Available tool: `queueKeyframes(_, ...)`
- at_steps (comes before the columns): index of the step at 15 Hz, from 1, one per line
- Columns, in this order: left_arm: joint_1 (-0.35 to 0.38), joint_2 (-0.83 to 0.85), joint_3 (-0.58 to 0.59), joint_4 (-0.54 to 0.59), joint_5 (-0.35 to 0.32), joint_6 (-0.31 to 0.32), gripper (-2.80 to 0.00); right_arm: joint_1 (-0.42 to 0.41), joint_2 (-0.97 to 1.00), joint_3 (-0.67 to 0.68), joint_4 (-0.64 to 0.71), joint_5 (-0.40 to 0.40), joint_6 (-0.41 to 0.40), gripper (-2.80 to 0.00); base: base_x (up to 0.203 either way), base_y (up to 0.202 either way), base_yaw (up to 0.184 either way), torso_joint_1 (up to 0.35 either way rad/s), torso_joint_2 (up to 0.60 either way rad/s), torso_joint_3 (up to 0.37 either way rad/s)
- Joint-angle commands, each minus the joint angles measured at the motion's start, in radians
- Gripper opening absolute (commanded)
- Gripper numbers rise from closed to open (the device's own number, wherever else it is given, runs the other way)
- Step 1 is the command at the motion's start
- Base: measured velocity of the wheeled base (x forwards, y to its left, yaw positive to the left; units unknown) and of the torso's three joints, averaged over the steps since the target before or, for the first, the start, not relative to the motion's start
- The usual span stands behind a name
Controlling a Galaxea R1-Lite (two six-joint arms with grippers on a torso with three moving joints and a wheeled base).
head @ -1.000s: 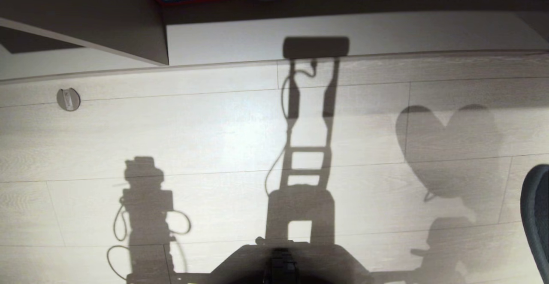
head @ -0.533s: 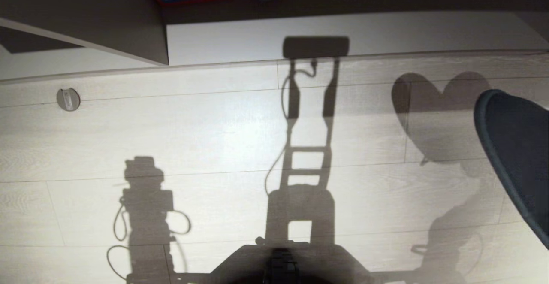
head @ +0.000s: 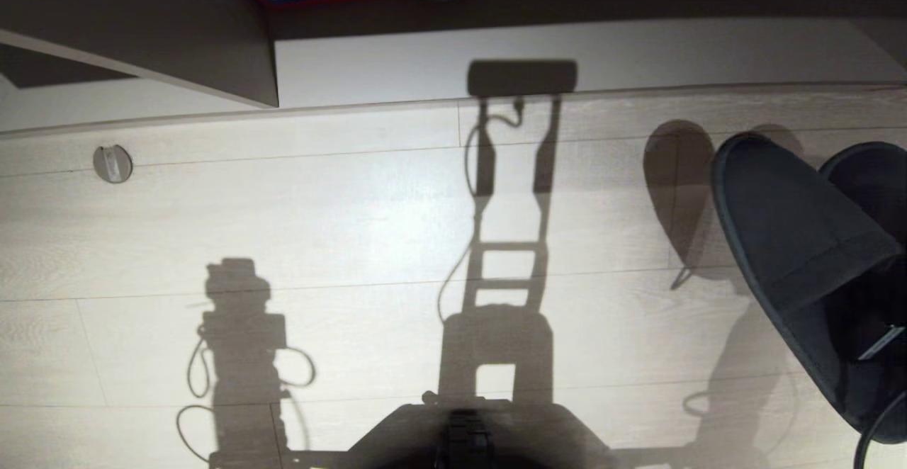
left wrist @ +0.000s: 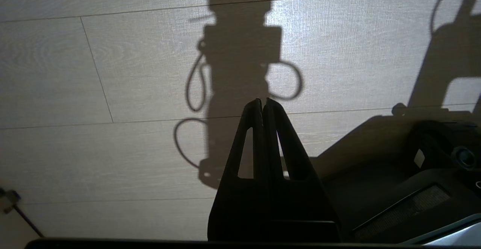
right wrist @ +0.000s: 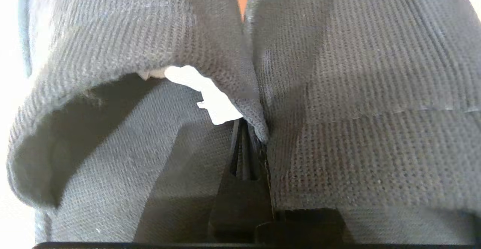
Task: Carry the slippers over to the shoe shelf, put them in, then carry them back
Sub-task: Place the slippers into the shoe cabinet
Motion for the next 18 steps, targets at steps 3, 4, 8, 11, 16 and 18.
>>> queueKeyframes(3, 0.000, 0.000, 0.001, 0.000, 0.001, 0.000, -2.80, -0.012, 0.179, -0.018, -0.187, -0.001, -0.007, -2.80, 0.000, 0.000, 0.000, 0.000, 0.00, 0.000)
queueKeyframes(4, 0.000, 0.000, 0.001, 0.000, 0.001, 0.000, -2.80, -0.012, 0.191, -0.030, -0.187, -0.001, -0.010, -2.80, 0.000, 0.000, 0.000, 0.000, 0.00, 0.000)
queueKeyframes(8, 0.000, 0.000, 0.001, 0.000, 0.001, 0.000, -2.80, -0.019, 0.257, -0.140, -0.189, -0.001, -0.012, -2.80, 0.000, 0.000, 0.000, 0.000, 0.00, 0.000)
queueKeyframes(11, 0.000, 0.000, 0.000, 0.000, 0.001, 0.000, -2.80, -0.027, 0.293, -0.248, -0.190, -0.002, -0.012, -2.80, 0.000, 0.000, 0.000, 0.000, 0.00, 0.000)
queueKeyframes(16, 0.000, 0.000, 0.001, 0.000, 0.001, 0.000, -2.80, -0.032, 0.329, -0.328, -0.190, -0.002, -0.012, -2.80, 0.000, 0.000, 0.000, 0.000, 0.00, 0.000)
queueKeyframes(18, 0.000, 0.000, 0.000, 0.000, 0.001, 0.002, -2.80, -0.031, 0.364, -0.426, -0.190, -0.002, -0.013, -2.80, 0.000, 0.000, 0.000, 0.000, 0.00, 0.000)
